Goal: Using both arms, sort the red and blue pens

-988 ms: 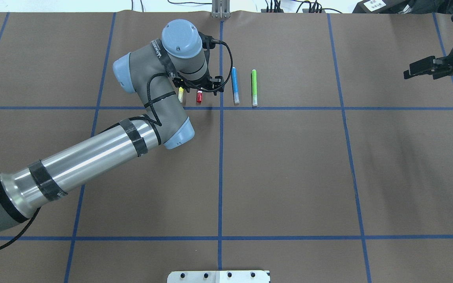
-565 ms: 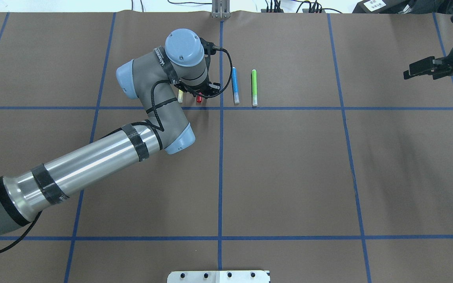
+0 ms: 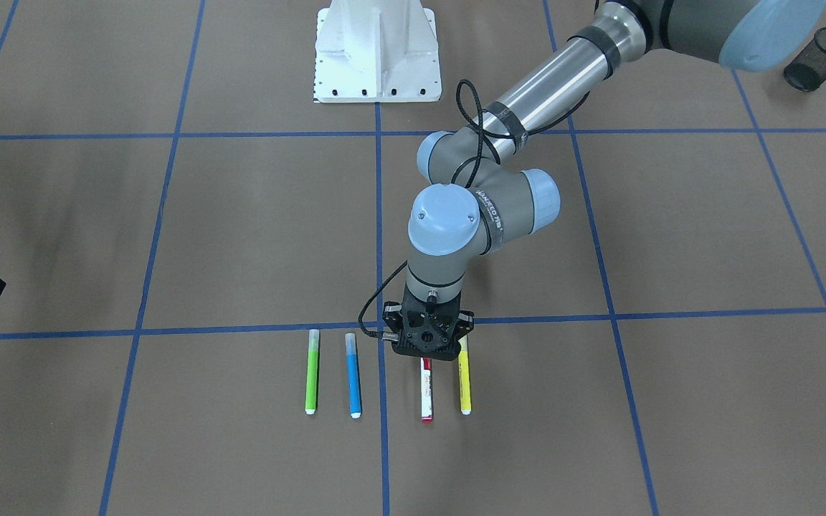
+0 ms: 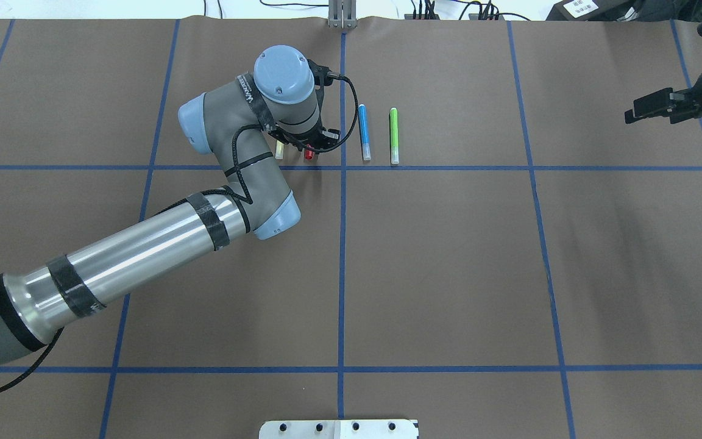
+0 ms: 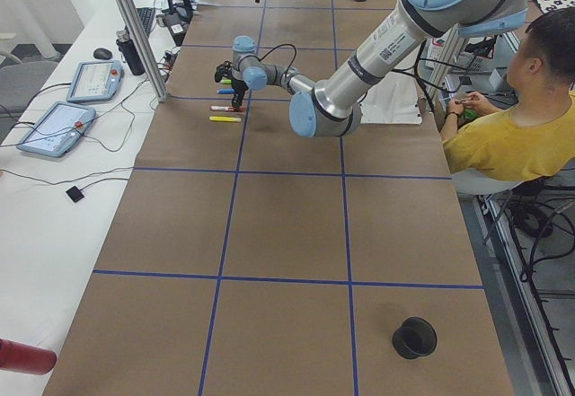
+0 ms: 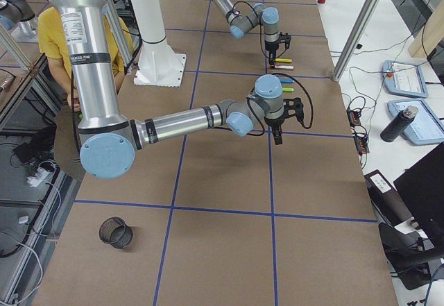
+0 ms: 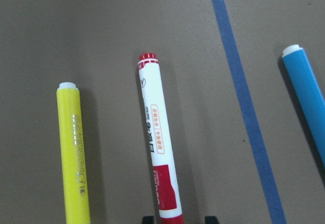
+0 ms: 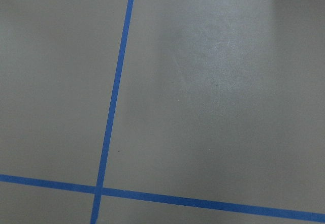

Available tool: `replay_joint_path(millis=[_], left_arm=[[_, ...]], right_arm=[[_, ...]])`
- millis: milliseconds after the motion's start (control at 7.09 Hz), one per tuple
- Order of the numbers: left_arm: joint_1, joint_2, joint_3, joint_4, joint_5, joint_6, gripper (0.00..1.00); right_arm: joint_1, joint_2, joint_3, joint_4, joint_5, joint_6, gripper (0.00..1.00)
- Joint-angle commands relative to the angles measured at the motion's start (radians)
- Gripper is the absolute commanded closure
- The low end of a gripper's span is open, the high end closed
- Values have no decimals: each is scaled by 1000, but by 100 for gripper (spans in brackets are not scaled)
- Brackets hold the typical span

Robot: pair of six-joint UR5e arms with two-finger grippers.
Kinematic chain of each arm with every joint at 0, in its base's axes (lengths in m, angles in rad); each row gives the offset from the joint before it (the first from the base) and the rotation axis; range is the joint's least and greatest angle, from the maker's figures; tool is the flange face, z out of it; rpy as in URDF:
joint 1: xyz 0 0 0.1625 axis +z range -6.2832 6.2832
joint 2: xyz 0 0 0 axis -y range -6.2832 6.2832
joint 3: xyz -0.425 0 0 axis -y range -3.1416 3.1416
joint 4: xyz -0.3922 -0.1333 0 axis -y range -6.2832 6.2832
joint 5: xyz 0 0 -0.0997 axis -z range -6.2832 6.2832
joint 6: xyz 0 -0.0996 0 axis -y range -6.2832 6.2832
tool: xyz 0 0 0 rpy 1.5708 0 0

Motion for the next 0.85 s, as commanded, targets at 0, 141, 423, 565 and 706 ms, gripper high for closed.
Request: replay_joint_path(millis=[0, 141, 423, 565, 706], left_arm=[[1, 4, 0, 0, -1, 0, 58], [1, 4, 0, 0, -1, -2, 58], [2, 6, -2, 0, -1, -2, 73], [7, 13, -5, 0, -1, -3, 81], [11, 18, -9, 1, -1, -6, 87]], right_arm=[[0, 0, 0, 0, 0, 0, 1], [0, 0, 0, 0, 0, 0, 1], [0, 0, 0, 1, 0, 0, 1], [0, 0, 2, 1, 0, 0, 1], [-2, 0, 2, 1, 0, 0, 1]])
